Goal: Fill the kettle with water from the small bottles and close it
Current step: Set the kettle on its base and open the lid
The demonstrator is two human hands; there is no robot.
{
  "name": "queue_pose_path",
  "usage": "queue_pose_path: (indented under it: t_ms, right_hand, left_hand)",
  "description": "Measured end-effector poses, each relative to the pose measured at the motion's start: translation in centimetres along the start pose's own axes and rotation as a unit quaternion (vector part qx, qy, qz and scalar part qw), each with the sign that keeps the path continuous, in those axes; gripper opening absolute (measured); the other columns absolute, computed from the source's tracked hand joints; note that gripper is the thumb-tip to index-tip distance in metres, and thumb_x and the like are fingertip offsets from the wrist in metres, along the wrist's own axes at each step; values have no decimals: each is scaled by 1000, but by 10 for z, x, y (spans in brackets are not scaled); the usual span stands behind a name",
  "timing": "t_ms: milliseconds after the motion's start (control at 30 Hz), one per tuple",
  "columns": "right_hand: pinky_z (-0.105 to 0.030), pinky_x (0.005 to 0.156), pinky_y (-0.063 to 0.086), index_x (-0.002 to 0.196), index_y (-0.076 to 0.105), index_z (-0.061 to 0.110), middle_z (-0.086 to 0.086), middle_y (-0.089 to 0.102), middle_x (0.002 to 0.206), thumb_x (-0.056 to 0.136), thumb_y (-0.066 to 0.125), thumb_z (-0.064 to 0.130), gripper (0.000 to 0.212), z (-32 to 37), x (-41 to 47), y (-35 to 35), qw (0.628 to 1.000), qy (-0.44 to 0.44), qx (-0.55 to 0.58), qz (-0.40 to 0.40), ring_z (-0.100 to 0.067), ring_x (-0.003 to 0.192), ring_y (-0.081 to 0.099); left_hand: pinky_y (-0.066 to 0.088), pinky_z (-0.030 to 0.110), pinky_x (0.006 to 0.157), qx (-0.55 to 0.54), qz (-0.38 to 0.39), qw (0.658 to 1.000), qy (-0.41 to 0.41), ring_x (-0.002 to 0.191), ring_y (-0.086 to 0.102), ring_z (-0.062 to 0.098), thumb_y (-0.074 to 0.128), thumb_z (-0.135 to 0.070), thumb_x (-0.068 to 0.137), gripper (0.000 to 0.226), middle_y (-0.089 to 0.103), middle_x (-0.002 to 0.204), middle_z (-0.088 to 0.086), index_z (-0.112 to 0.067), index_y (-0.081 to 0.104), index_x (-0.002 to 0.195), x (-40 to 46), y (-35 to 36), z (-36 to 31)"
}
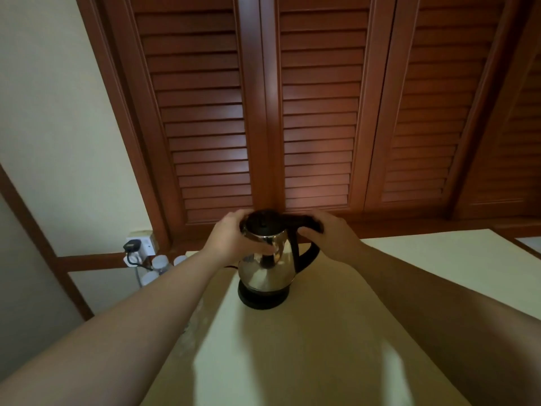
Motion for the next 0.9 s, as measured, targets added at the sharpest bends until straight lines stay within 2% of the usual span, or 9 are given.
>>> queue_pose_path:
  t_ms: [167,333,500,633,700,767,833,900]
  right_hand:
    - [-28,83,54,116,63,28,12,67,101,101,65,36,17,7,-29,-34,1000,5,-24,-1,-5,94,64]
    - [-22,82,49,117,64,31,20,66,102,100,68,35,18,-11,-84,-47,999,28,-1,-24,2,94,63]
    - [-12,69,45,118,59,36,24,65,97,100,68,38,20,-25,-125,-51,997,62,-5,-40,10,80,60]
    - [-10,71,46,119,61,32,17,69,100,100,68,39,21,-34,-141,-53,997,67,-8,-39,3,84,63]
    - [-16,75,49,119,62,33,16,70,103,99,68,41,23,-40,-145,-53,997,66,-8,-39,-4,87,66]
    - [-21,78,51,119,61,37,18,71,105,99,67,44,22,-46,-148,-50,997,66,-9,-39,-7,91,67]
    - [-17,77,49,119,60,38,20,70,105,99,67,45,22,-49,-152,-47,997,67,-5,-40,-5,93,65]
    - [-12,78,45,120,60,38,23,69,106,99,66,45,23,-52,-155,-42,997,70,-1,-37,-1,96,63]
  left_hand:
    - [49,27,91,-32,4,999,22,117,56,8,96,-58,47,108,60,132,-16,-34,53,142,-11,6,-23]
    - [37,12,80,-61,42,996,50,114,53,3,97,-51,53,98,55,126,-20,-35,53,139,-35,35,-42]
    - [39,23,93,-55,58,995,66,117,51,6,96,-53,55,97,53,128,-17,-34,53,140,-55,62,-52]
    - [38,15,84,-61,65,994,70,112,51,4,97,-52,54,95,50,119,-22,-34,53,136,-65,79,-54]
    - [39,11,82,-68,64,994,63,109,51,2,98,-50,53,94,50,117,-24,-34,54,135,-67,84,-53]
    - [44,17,87,-67,65,994,60,111,52,3,98,-52,50,96,53,122,-20,-34,55,134,-67,88,-51]
    - [44,20,89,-66,70,993,62,114,53,5,98,-53,50,99,56,126,-16,-33,55,136,-68,90,-49]
    - [42,15,85,-71,78,992,63,113,54,5,98,-52,51,96,55,125,-17,-33,55,136,-69,92,-47]
Point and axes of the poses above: each hand's wrist, its own x-axis towards the middle knuckle, its own y-axis out of the palm, z = x × y, the point moved 2 cm from there along x, towards the middle knuckle
